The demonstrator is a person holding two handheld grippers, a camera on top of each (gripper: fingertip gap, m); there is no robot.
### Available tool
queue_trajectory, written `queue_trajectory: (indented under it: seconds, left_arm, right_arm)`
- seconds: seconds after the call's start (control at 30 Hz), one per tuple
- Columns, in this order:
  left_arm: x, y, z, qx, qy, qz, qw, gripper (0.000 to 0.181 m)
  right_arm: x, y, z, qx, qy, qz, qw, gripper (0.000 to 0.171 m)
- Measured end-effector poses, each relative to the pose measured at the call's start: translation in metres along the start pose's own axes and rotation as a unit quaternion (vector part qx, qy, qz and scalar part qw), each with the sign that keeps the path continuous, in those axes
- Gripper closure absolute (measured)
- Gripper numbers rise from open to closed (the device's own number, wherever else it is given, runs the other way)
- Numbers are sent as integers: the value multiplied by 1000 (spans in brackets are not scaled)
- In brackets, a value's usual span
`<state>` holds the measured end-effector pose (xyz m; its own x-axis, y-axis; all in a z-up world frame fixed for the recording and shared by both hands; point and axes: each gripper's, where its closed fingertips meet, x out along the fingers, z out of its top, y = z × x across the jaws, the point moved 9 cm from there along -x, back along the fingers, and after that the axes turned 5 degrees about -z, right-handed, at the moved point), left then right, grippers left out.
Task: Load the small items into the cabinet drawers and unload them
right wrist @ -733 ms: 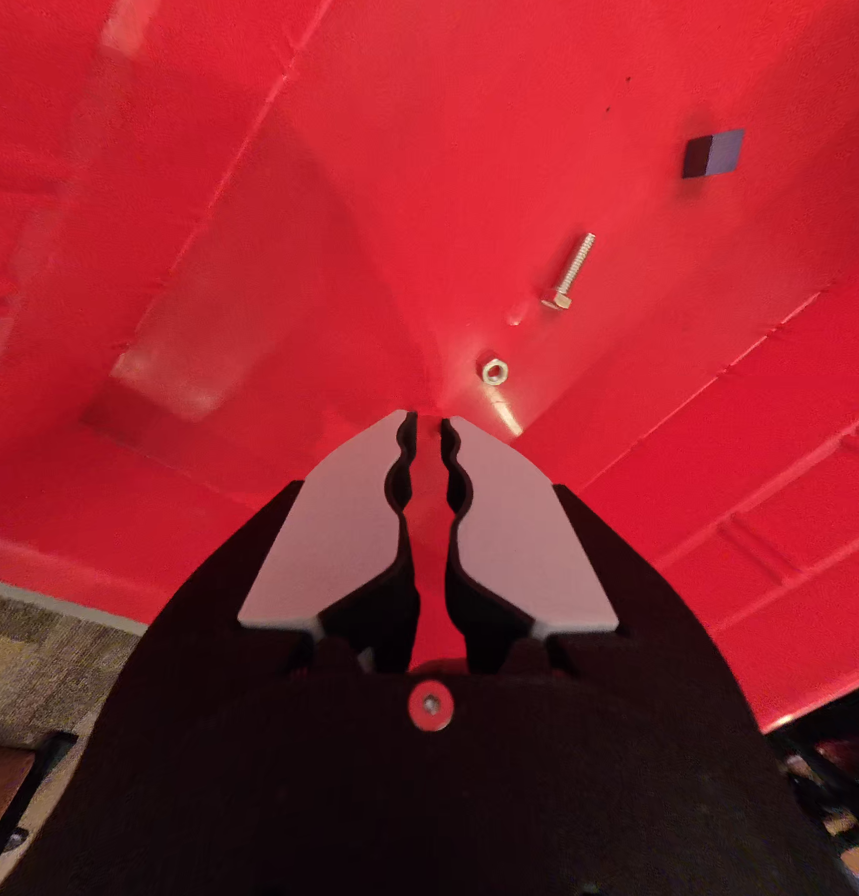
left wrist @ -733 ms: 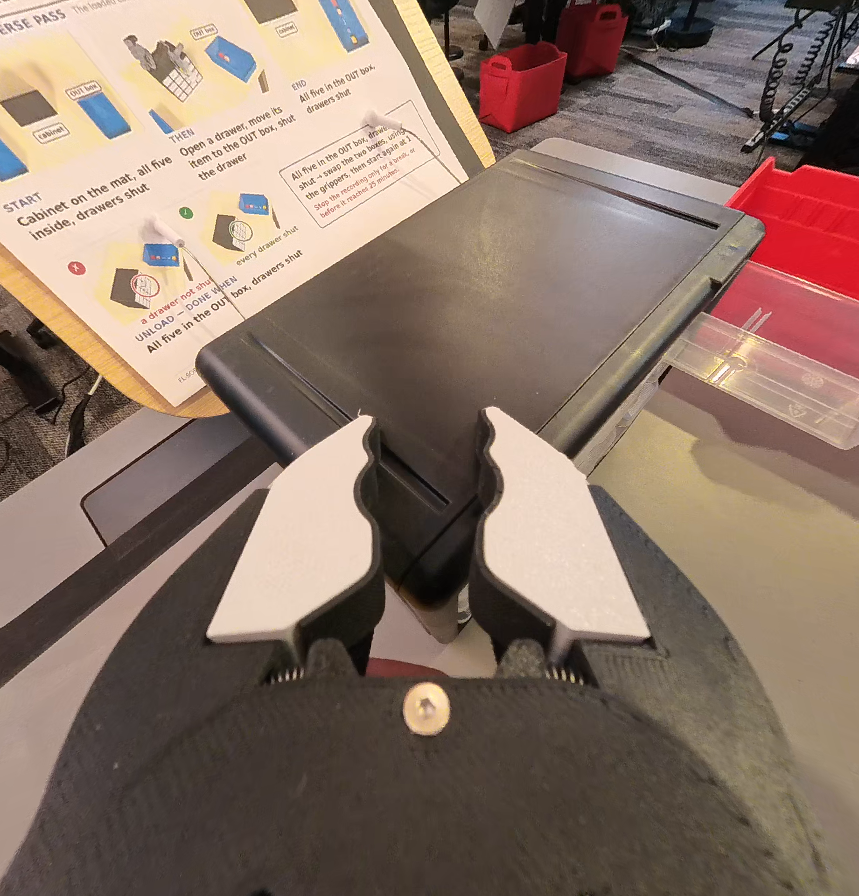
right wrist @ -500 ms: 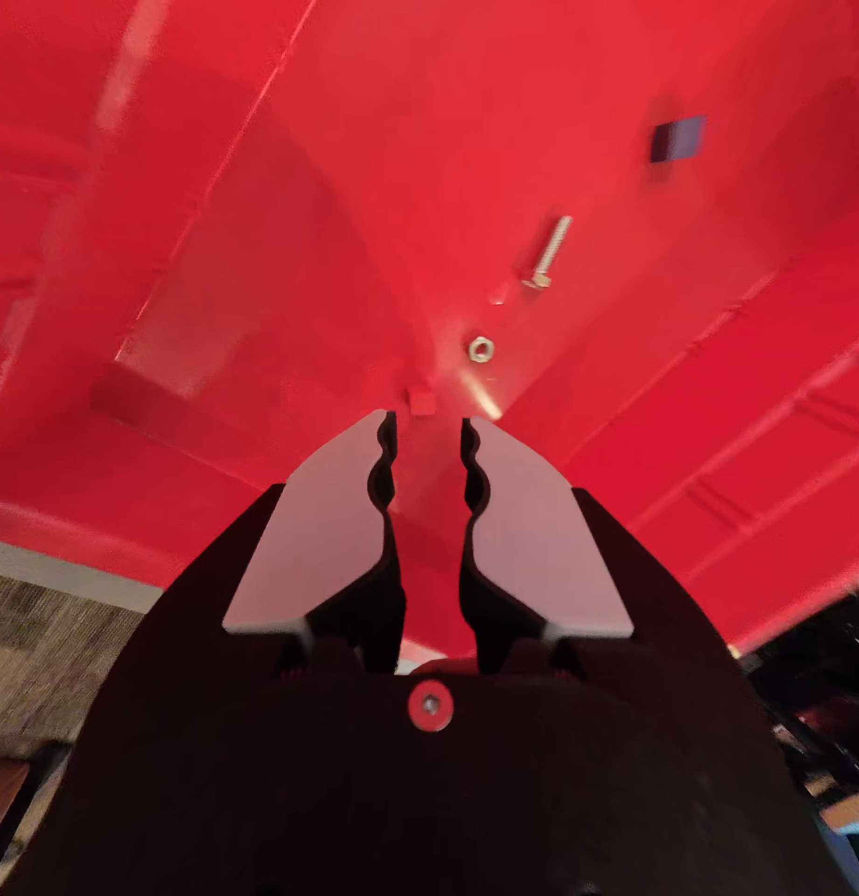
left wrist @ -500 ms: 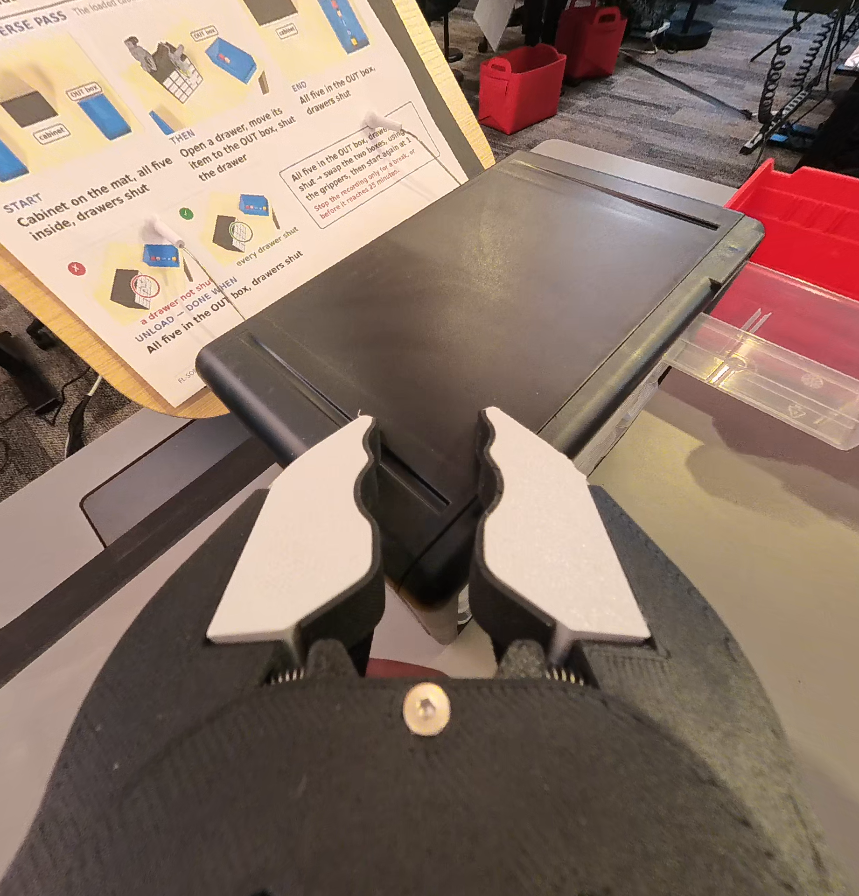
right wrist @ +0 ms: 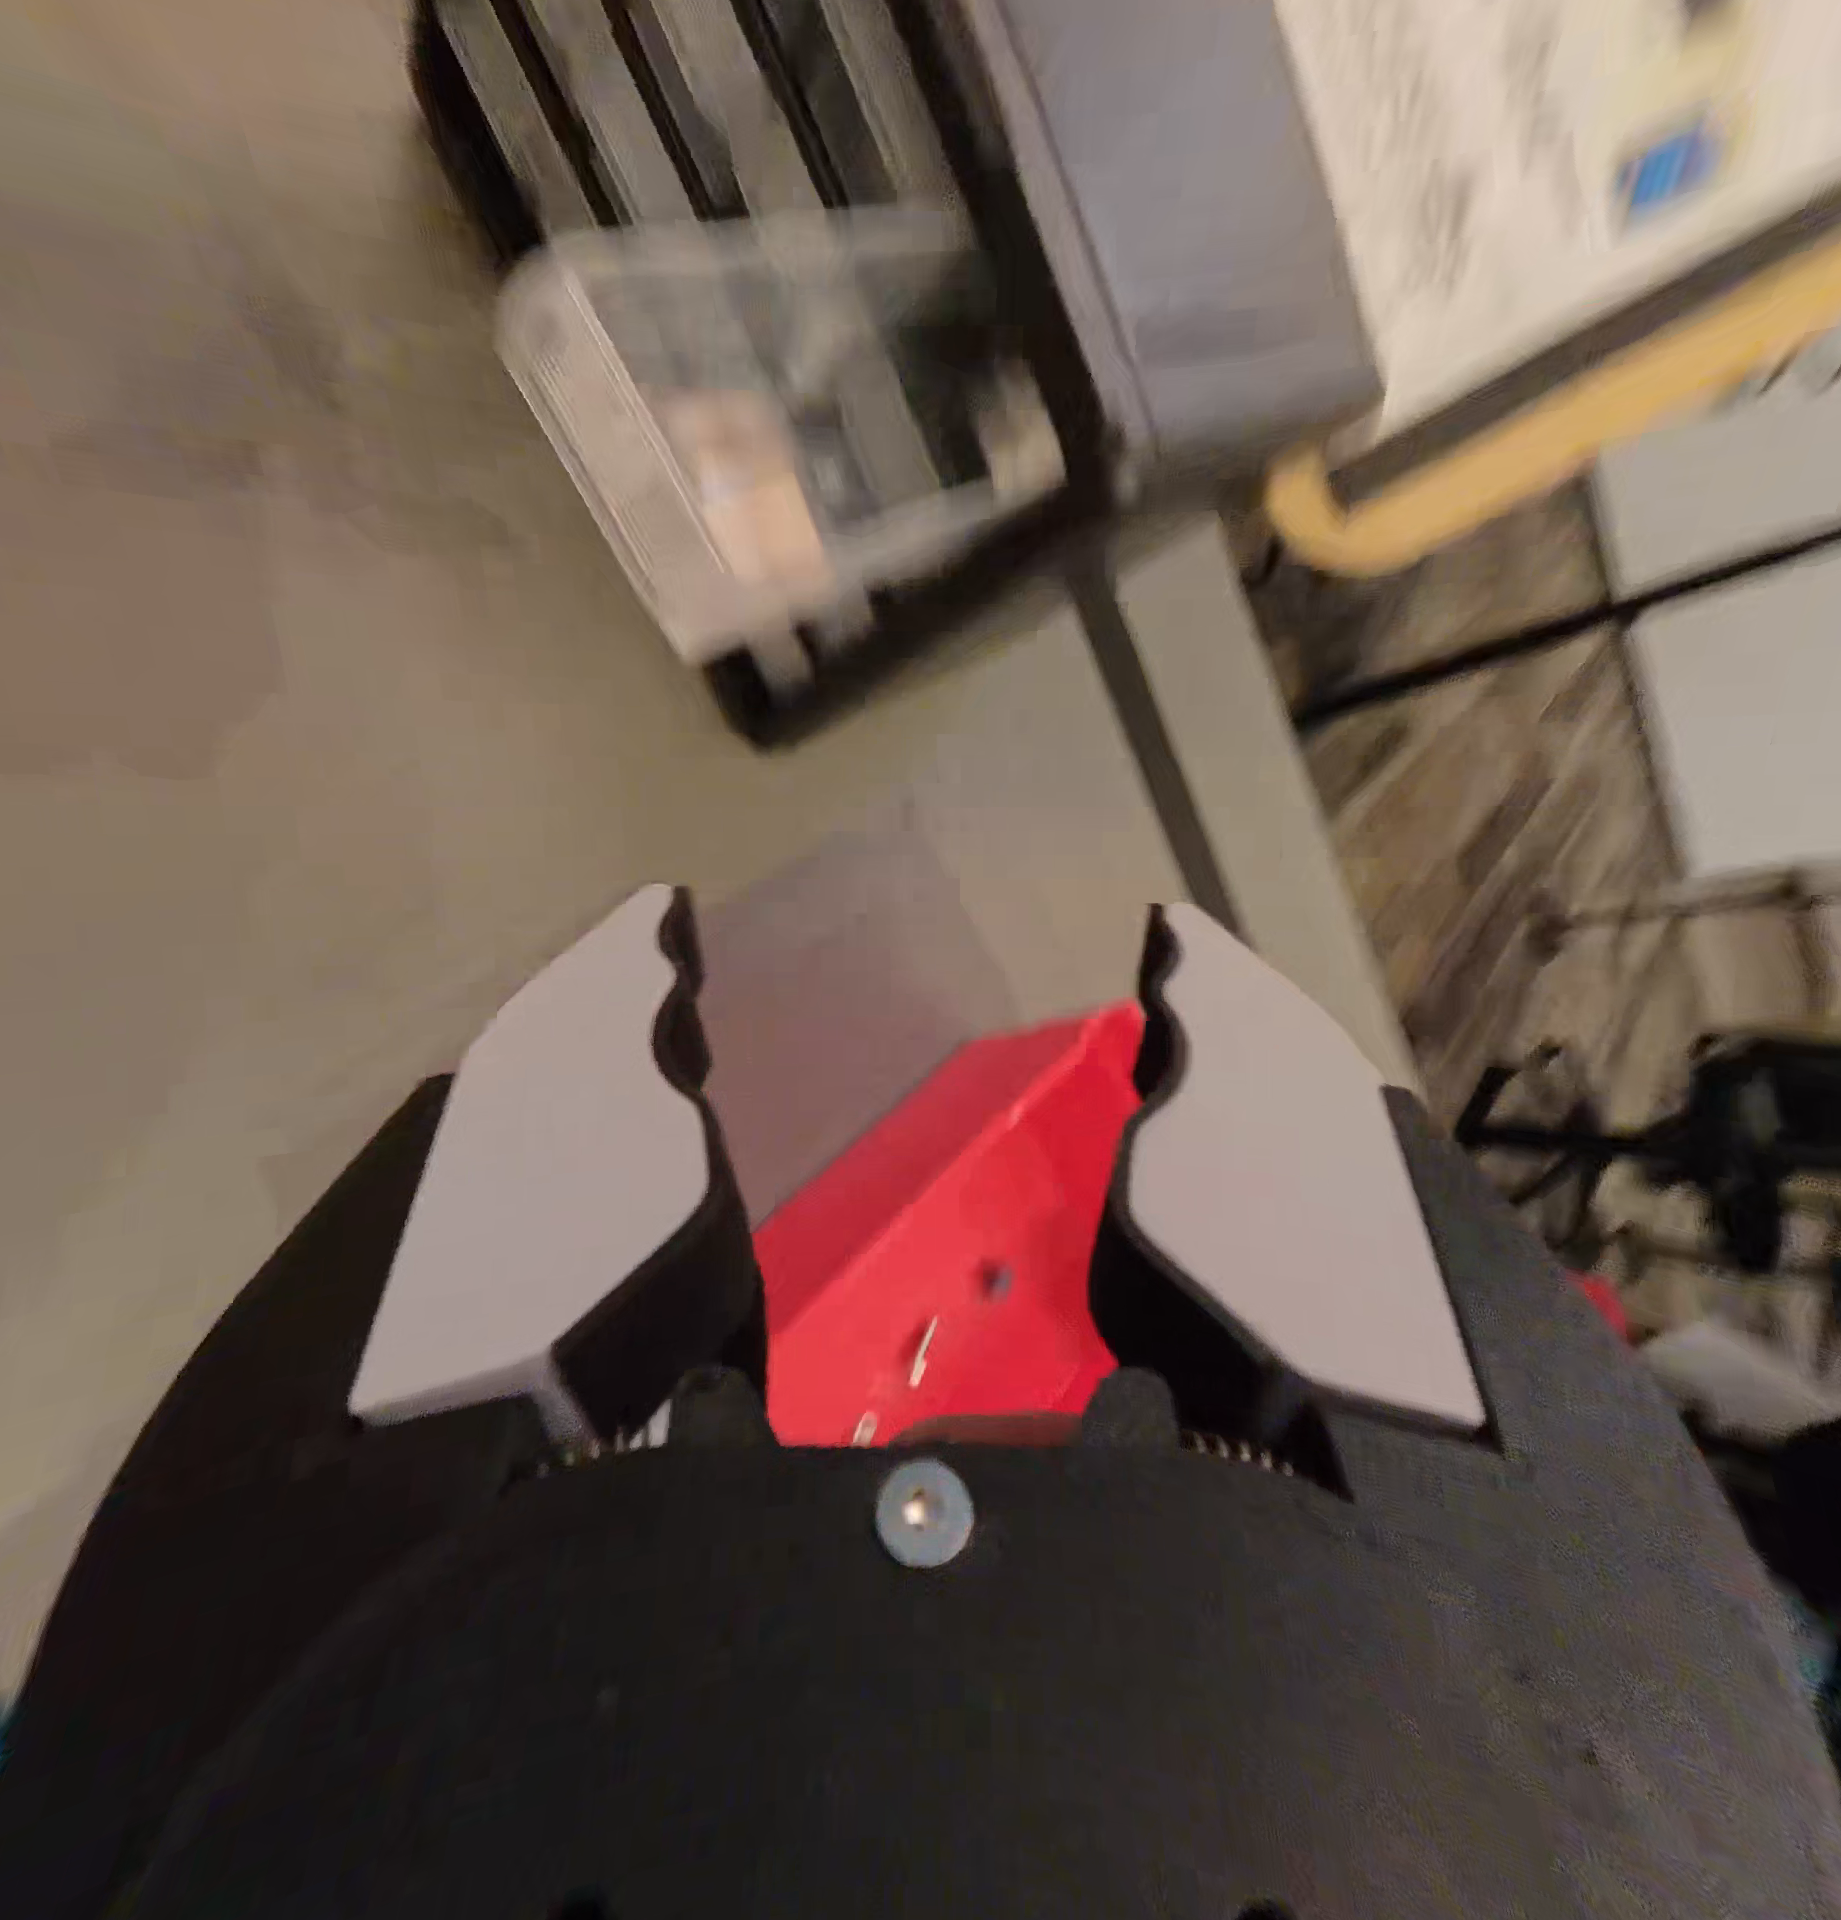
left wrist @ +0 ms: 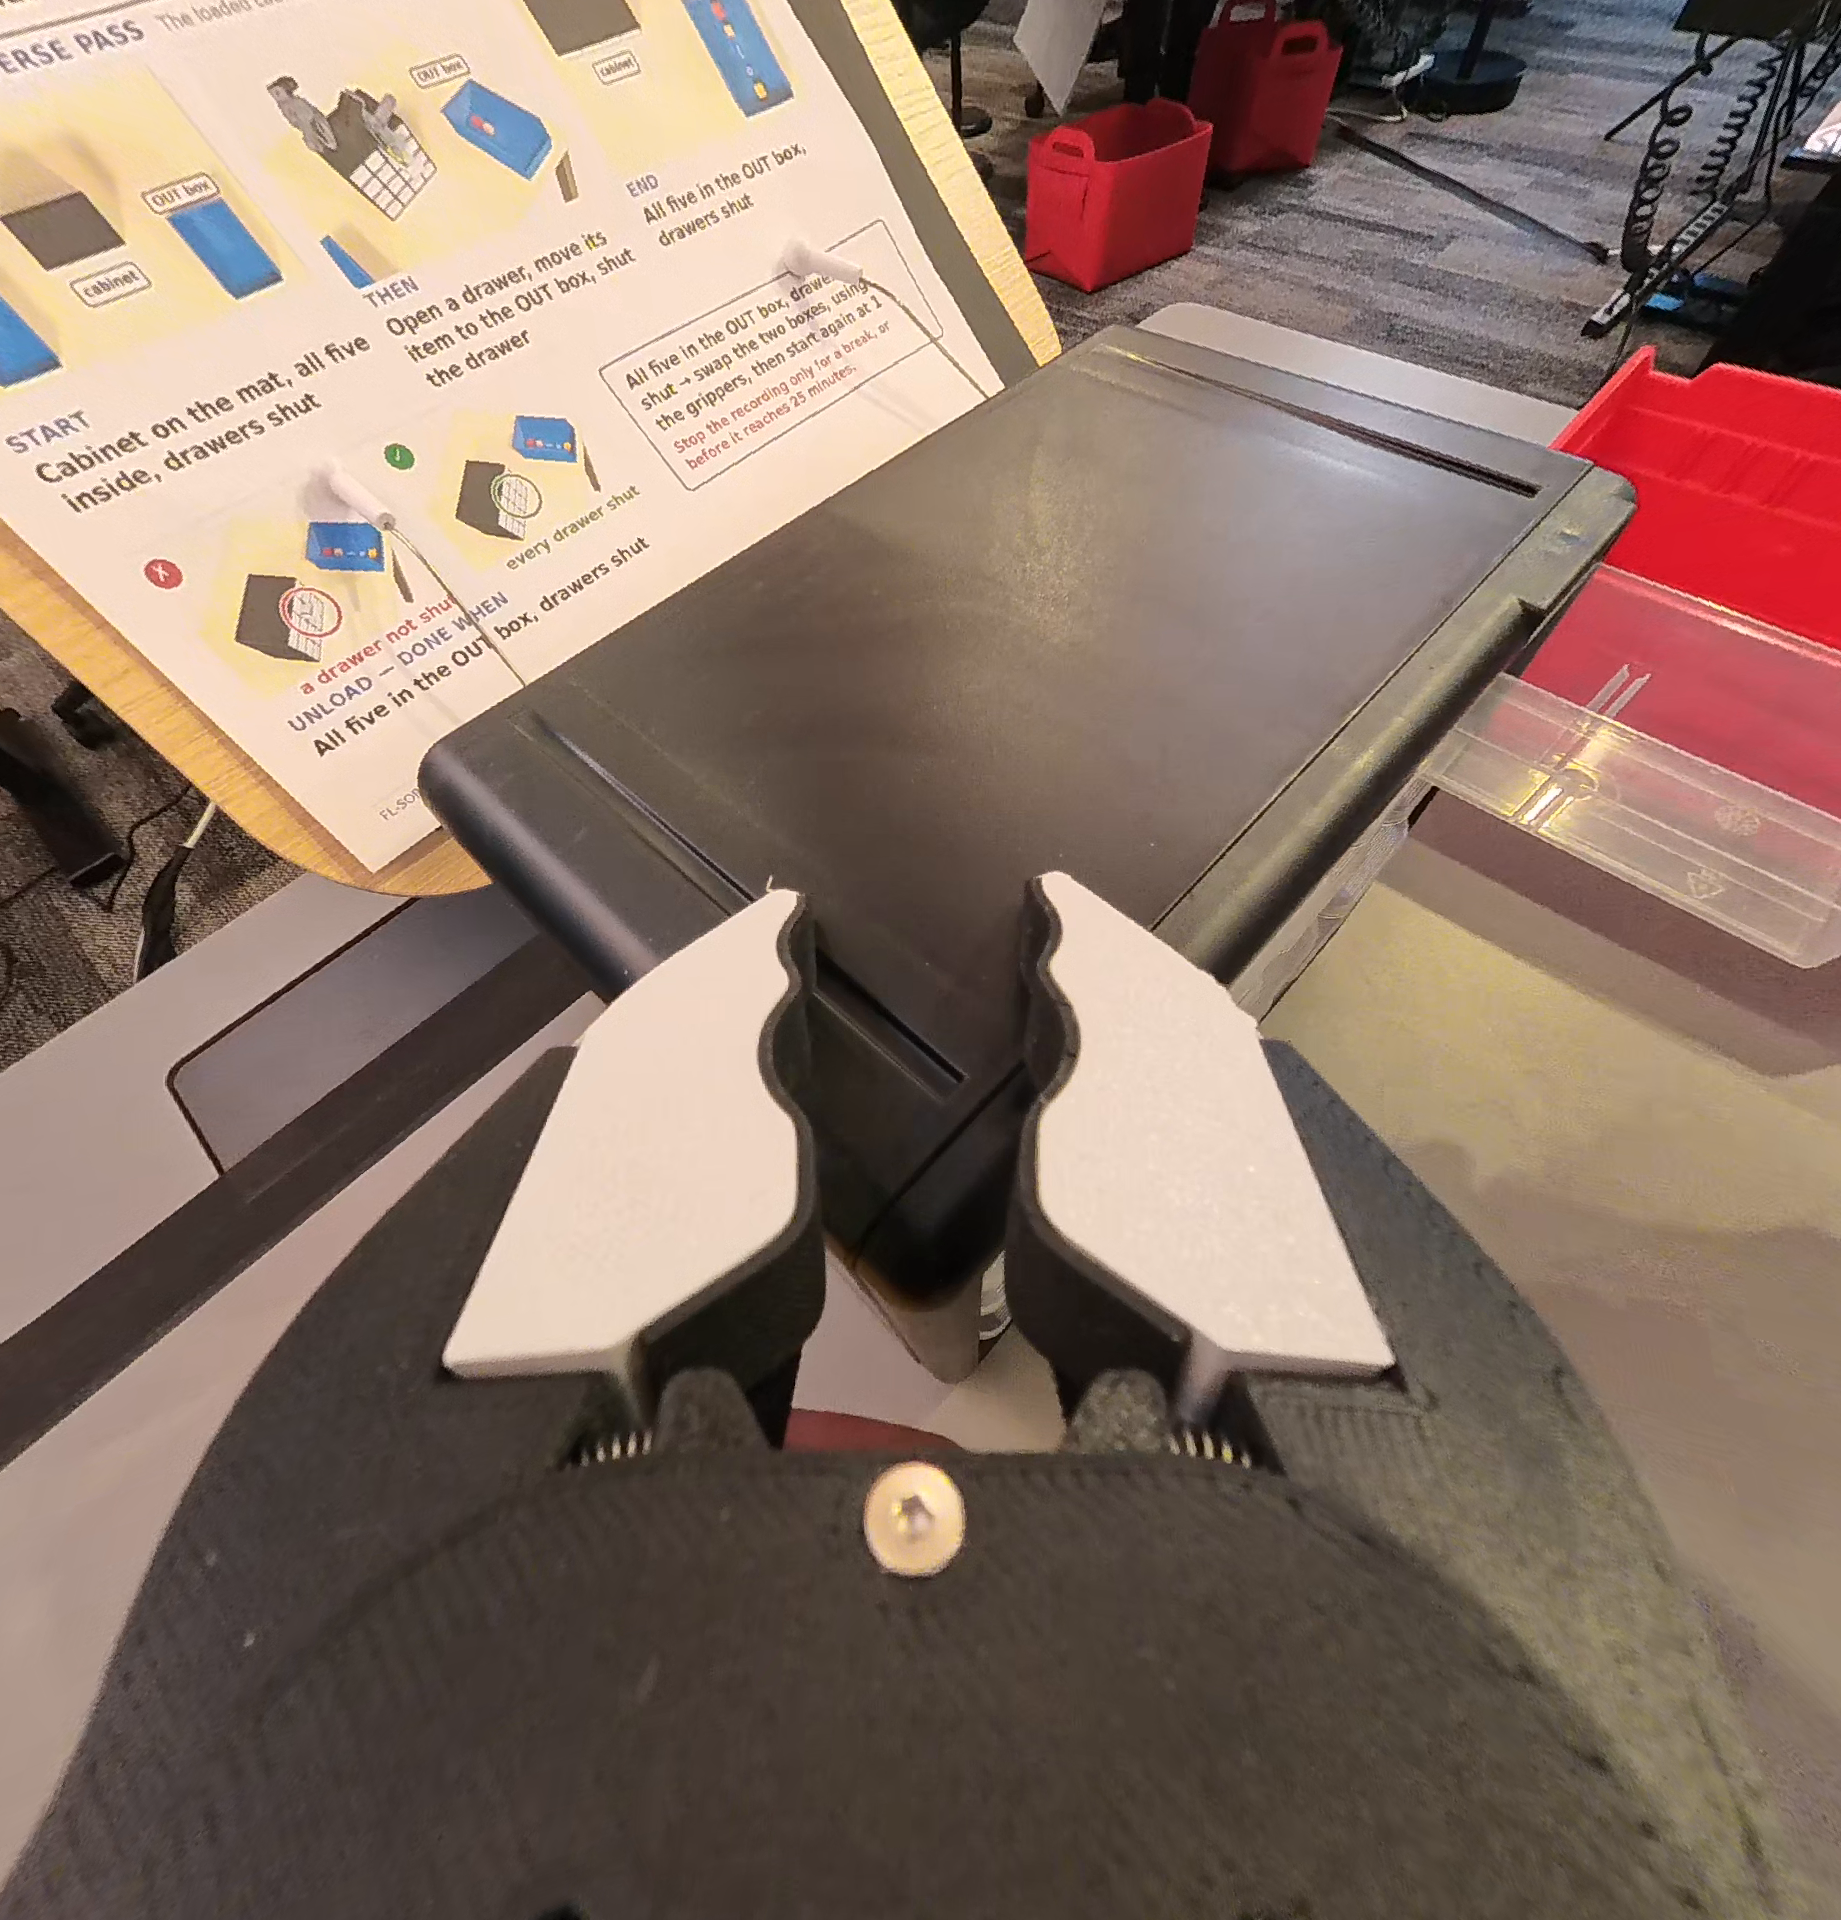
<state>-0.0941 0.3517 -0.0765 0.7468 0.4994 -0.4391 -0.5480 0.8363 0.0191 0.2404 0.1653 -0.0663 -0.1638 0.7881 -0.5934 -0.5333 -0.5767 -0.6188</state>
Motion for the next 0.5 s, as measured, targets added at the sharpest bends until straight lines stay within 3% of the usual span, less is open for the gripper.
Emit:
queue_trajectory:
  seconds: [0.03,0.17,0.27,0.33,0.5]
  left_arm:
    - [0,0,0,0,0,0,1000,143]
    - [0,0,0,0,1,0,1000,143]
    - [0,0,0,0,0,1,1000,143]
    - [0,0,0,1,-1,2,1000,143]
    - [0,0,-1,-2,-8,1,1000,143]
  right_arm:
    - [5,8,15,-25,-30,-13,999,82]
    - [33,29,51,-55,-69,-30,996,74]
    - [57,30,58,-85,-55,-61,993,75]
    - [64,26,62,-78,-60,-81,992,89]
    - [81,11,72,-72,-46,-104,991,87]
